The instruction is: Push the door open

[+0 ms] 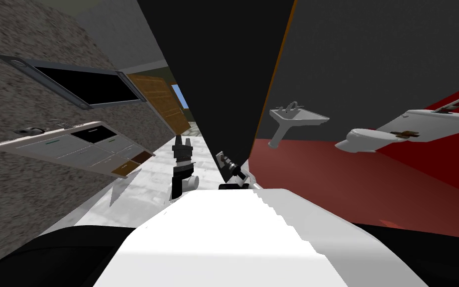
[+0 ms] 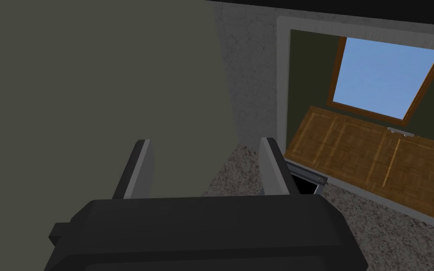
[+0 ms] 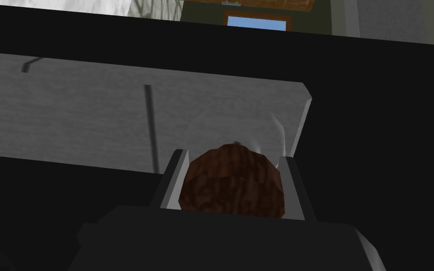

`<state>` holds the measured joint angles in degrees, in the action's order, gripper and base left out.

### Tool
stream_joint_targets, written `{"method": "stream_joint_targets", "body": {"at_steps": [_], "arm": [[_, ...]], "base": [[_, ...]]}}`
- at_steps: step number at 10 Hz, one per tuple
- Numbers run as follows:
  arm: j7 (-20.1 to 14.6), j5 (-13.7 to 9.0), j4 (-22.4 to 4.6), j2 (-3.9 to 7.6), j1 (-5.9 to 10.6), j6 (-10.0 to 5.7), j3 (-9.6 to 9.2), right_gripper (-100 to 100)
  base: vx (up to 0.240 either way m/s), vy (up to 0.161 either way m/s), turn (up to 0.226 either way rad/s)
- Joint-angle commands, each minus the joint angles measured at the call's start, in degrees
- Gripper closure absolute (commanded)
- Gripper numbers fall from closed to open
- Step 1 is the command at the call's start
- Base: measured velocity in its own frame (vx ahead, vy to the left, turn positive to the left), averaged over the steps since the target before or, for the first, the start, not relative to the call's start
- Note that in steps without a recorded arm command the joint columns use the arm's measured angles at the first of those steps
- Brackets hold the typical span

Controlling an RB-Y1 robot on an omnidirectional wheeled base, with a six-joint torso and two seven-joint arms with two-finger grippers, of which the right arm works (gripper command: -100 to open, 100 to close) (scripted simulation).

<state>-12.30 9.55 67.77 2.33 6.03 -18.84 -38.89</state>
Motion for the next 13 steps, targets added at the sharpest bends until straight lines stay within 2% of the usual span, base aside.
{"method": "stream_joint_targets", "body": {"at_steps": [1, 3, 5, 8, 9, 10, 11, 13], "arm": [[0.3, -0.3, 0.3, 0.42, 0.25, 0.71, 1.5, 100], [0.9, -0.6, -0.3, -0.1, 0.57, 0.85, 3.35, 100], [1.4, -0.9, -1.0, -1.1, 0.87, 0.98, 5.12, 100], [2.2, -1.3, -1.8, -3.59, 1.29, 1.16, 7.62, 100], [2.1, -1.2, -2.0, -2.98, 1.32, 1.02, 7.2, 100], [2.4, -1.5, -2.2, -1.81, 1.65, 0.98, 8.69, 100], [2.5, -1.5, -2.2, -1.61, 1.7, 0.98, 8.98, 100], [2.9, -1.9, -2.6, -0.95, 1.97, 0.95, 10.73, 100]], "base": [[0.069, 0.199, -0.053], [0.06, 0.218, -0.08], [0.062, 0.198, -0.081], [0.044, 0.178, -0.072], [0.018, 0.083, -0.039], [0.079, 0.116, -0.035], [0.083, 0.186, -0.067], [0.091, 0.201, -0.089]]}}
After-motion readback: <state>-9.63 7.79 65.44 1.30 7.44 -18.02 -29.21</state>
